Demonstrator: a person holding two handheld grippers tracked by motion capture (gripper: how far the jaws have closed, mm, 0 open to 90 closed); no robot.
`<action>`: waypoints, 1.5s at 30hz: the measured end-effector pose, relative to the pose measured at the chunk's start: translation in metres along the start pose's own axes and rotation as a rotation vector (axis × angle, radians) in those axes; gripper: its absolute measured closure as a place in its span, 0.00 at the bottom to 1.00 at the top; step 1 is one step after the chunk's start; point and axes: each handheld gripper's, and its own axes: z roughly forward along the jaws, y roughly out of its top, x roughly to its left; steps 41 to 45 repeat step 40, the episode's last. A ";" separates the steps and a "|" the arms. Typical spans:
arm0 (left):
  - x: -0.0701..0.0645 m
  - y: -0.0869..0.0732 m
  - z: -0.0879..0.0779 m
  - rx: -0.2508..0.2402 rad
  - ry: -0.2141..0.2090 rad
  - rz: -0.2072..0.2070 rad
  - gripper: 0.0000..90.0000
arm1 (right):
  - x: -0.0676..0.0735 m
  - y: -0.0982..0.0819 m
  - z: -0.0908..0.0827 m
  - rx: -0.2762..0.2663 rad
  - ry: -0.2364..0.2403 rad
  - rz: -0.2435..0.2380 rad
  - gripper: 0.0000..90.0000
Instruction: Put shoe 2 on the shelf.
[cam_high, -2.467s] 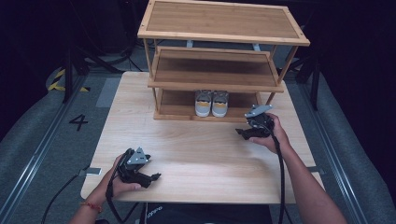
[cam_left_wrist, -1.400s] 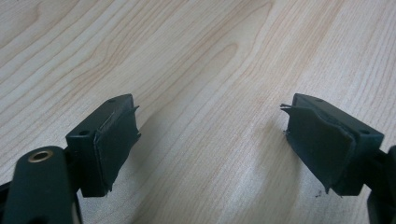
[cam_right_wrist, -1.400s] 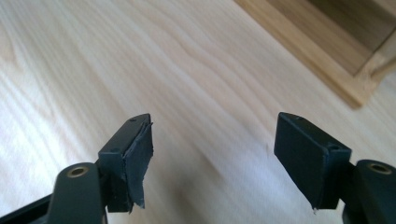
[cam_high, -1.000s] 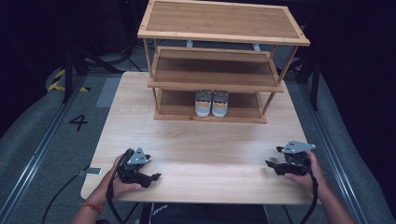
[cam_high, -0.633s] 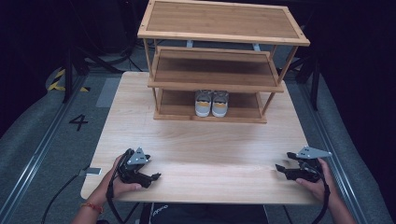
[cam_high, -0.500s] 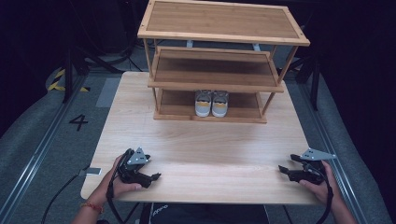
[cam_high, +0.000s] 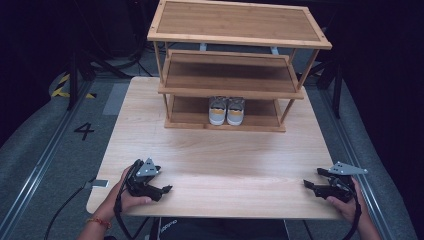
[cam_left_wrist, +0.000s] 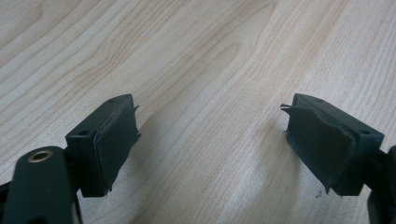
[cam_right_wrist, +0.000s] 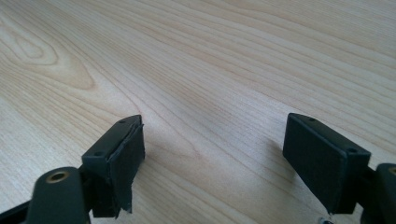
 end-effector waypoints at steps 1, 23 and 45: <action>0.000 0.000 0.000 0.000 0.000 0.000 0.19 | 0.000 0.000 0.000 -0.002 -0.001 0.002 0.23; 0.000 0.000 0.000 -0.001 0.002 -0.002 0.19 | -0.001 0.000 0.000 -0.001 -0.023 0.021 0.23; 0.000 0.000 0.000 0.000 0.008 -0.008 0.19 | -0.002 0.000 0.000 -0.002 -0.037 0.030 0.23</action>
